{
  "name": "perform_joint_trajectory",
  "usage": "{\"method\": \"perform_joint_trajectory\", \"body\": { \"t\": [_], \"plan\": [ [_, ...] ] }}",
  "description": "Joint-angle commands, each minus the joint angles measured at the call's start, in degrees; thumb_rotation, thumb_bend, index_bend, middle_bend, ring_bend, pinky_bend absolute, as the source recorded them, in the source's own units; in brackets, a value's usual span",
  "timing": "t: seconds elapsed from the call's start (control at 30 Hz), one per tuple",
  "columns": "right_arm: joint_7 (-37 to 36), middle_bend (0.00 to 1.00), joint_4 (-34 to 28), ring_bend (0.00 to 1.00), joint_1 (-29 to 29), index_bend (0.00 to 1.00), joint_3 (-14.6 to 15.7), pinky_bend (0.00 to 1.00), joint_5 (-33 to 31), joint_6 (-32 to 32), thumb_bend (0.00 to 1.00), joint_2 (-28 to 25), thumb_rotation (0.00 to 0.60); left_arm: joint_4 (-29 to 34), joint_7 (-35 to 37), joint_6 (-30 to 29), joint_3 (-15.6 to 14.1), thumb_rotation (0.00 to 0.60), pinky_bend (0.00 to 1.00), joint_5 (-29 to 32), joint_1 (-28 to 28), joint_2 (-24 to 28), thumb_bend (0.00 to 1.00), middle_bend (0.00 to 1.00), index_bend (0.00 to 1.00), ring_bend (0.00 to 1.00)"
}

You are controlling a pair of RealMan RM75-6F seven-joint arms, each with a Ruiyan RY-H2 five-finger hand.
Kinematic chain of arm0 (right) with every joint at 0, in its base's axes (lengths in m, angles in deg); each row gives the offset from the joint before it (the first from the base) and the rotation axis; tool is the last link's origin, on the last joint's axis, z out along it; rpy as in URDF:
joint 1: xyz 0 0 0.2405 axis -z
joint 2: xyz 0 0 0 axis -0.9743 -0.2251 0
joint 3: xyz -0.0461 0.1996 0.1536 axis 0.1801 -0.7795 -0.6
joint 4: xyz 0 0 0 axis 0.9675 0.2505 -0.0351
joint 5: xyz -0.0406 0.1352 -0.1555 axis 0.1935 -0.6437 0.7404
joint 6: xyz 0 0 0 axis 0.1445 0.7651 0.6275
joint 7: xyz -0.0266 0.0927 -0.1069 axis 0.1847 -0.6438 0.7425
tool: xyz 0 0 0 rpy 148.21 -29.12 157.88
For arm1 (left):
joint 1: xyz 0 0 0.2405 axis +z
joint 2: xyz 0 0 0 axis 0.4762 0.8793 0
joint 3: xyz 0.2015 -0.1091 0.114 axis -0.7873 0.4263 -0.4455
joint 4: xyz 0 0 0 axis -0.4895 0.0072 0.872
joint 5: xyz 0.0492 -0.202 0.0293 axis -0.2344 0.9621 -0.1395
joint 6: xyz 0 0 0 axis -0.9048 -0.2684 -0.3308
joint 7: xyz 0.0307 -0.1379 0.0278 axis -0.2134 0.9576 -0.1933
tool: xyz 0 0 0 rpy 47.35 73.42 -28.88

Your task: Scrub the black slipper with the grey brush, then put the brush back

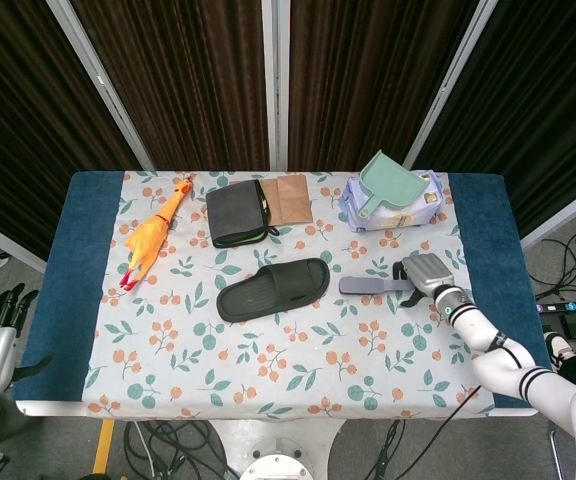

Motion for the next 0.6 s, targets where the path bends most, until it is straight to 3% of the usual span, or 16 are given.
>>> {"method": "perform_joint_trajectory", "body": {
  "t": [0.03,0.37,0.6],
  "plan": [
    [-0.72,0.56,-0.13,0.5,-0.37,0.55,0.19,0.58,-0.14,-0.89,0.02,0.05,0.6,0.0,0.09,-0.08,-0.02,0.6,0.17,0.05,0.08,-0.02,0.09,0.14,0.15,0.04],
    [-4.04,0.62,-1.53,0.6,-1.38,0.64,0.77,0.76,-0.49,-3.81,0.04,0.29,0.6,-1.09,1.28,-0.62,-0.39,0.6,0.17,0.03,0.79,-0.46,0.09,0.14,0.15,0.04],
    [-7.03,0.71,-2.29,0.73,-1.58,0.76,0.21,0.89,-0.39,-3.2,0.09,-0.14,0.6,-2.51,2.62,-1.18,-0.53,0.6,0.17,-0.51,1.17,-1.01,0.09,0.14,0.15,0.04]
  ]
}}
